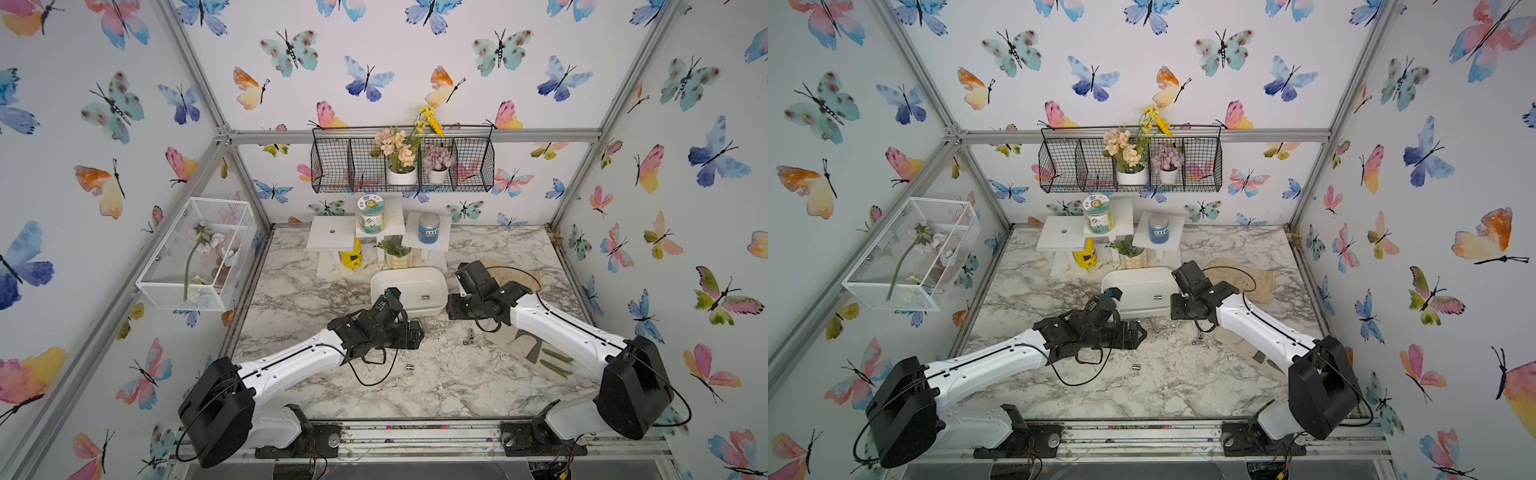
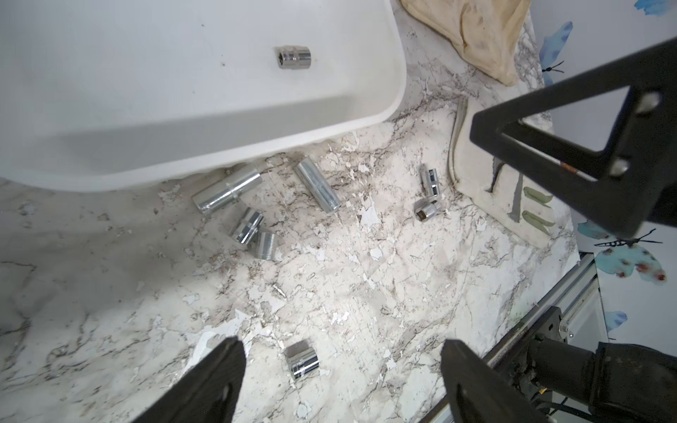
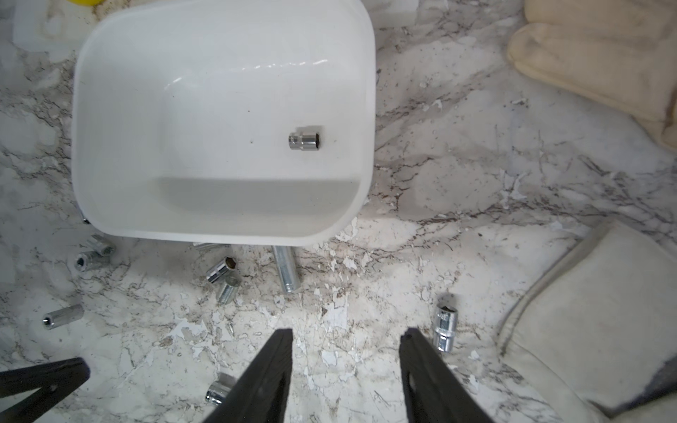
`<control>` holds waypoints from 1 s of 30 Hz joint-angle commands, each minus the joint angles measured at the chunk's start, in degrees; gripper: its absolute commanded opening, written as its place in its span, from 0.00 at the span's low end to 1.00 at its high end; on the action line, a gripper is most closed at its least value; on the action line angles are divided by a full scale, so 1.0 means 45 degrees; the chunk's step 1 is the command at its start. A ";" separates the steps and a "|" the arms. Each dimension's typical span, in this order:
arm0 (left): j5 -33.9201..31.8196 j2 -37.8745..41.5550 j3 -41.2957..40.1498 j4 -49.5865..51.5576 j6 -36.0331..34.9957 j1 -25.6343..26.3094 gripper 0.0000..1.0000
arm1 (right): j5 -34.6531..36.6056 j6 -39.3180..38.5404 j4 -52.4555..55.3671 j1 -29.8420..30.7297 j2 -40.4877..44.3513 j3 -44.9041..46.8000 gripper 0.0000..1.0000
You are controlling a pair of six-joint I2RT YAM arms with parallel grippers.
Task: Put the socket on the desktop into the storage box
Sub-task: Pick up the socket head from the center of the board.
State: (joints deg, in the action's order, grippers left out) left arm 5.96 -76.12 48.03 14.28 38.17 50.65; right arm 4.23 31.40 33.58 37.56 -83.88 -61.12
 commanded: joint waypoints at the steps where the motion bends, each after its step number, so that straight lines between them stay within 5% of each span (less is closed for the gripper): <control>1: 0.0240 -0.0279 0.0433 -0.0366 -0.0085 0.0338 0.89 | 0.0561 0.0307 0.0514 0.0071 0.0221 0.0543 0.53; 30: -0.0130 -0.1133 0.0442 -0.1230 -0.0011 0.1166 0.88 | 0.1092 0.0293 -0.0445 -0.0998 -0.1373 0.2289 0.49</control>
State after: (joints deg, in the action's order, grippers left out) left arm 5.91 -80.75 50.15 9.19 38.17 55.61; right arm 8.23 32.95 32.42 33.65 -88.97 -51.59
